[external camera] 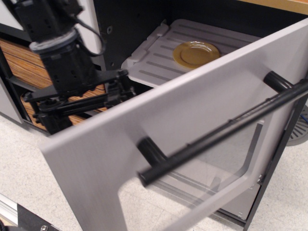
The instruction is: Open oven
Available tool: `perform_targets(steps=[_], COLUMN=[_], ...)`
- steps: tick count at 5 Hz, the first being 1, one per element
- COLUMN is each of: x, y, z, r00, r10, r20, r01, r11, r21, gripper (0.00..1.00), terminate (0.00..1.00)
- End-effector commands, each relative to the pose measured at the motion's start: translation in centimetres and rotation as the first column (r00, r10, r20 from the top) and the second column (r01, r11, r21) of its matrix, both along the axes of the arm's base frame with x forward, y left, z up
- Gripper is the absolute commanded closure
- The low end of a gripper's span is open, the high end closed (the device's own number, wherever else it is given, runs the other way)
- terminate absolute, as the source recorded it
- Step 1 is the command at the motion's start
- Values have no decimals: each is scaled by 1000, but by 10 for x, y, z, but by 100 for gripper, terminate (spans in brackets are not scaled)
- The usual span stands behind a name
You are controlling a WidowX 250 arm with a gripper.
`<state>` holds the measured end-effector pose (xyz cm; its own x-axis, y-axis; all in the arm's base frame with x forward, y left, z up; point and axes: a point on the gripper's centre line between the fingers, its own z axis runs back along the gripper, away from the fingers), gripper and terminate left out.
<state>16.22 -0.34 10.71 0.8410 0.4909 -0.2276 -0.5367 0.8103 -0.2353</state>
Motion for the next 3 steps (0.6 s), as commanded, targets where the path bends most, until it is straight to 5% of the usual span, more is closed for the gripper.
perform_targets(steps=[1,2,3], x=[-12,-12,-12], y=[1,1,1], z=[15,15,15], r00=[998,998,998], r10=[-59,-59,-59], r20=[20,20,20], r01=[59,59,59], r11=[998,998,998], r21=[-20,-20,-20], gripper=[0,0,0], terminate=[0,0,100])
